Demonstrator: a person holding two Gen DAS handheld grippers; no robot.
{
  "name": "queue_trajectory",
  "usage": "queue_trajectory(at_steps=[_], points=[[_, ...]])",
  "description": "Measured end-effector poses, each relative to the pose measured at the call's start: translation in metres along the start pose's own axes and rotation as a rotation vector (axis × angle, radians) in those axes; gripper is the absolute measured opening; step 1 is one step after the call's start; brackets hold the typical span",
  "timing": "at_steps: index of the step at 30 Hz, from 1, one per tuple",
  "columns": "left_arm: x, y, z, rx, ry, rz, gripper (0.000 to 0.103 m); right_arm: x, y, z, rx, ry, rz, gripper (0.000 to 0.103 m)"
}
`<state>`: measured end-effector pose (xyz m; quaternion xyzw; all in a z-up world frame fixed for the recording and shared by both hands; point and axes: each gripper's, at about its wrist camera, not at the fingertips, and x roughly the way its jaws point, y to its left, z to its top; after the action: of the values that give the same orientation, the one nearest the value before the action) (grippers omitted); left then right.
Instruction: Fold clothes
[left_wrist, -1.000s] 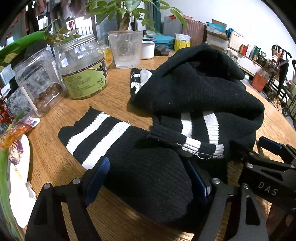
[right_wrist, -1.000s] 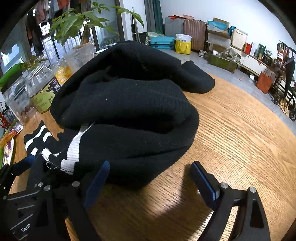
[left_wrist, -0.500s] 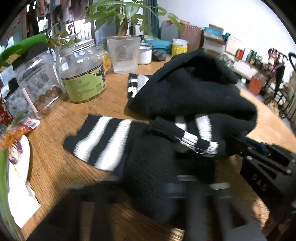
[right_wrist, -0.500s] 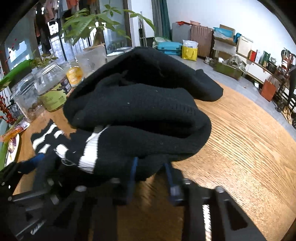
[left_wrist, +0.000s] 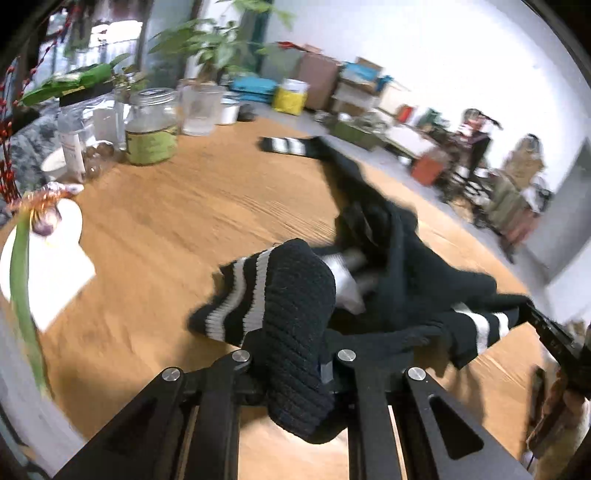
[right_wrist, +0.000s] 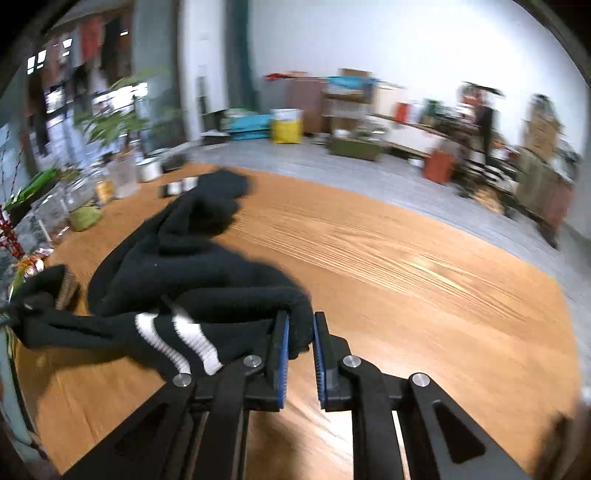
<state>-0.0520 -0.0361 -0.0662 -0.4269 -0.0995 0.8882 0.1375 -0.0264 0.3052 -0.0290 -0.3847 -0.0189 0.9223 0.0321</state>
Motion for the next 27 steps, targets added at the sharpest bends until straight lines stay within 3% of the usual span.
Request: queue_trajectory(at_steps=[2,5,11,13,16,18,23,27], points=[[-0.019,-0.018,-0.017,0.041,0.011,-0.003,0.014,-0.045,-0.038,-0.026,0.028,0.017,-0.062,0.013],[-0.042,-0.036,-0.041,0.075,0.036,0.04,0.014,-0.104,-0.085,-0.066,0.042,0.039,-0.229,0.012],[-0.061,-0.057,-0.065,0.098,0.087,0.095,0.014,-0.133,-0.115,-0.118,0.045,0.129,-0.141,0.016],[-0.07,-0.062,-0.069,0.099,0.088,0.084,0.014,-0.129,-0.106,-0.12,0.038,0.114,-0.057,0.022],[-0.082,-0.066,-0.074,0.088,0.087,0.067,0.014,-0.108,-0.061,-0.115,-0.027,0.13,0.124,0.06],[-0.089,-0.066,-0.076,0.063,0.093,0.041,0.014,-0.094,-0.024,-0.116,-0.099,0.151,0.22,0.074],[-0.099,-0.066,-0.079,0.04,0.082,0.026,0.014,-0.064,0.066,-0.122,-0.337,0.167,0.304,0.077],[-0.1,-0.066,-0.078,0.027,0.079,0.015,0.014,-0.058,0.091,-0.137,-0.367,0.201,0.359,0.077]])
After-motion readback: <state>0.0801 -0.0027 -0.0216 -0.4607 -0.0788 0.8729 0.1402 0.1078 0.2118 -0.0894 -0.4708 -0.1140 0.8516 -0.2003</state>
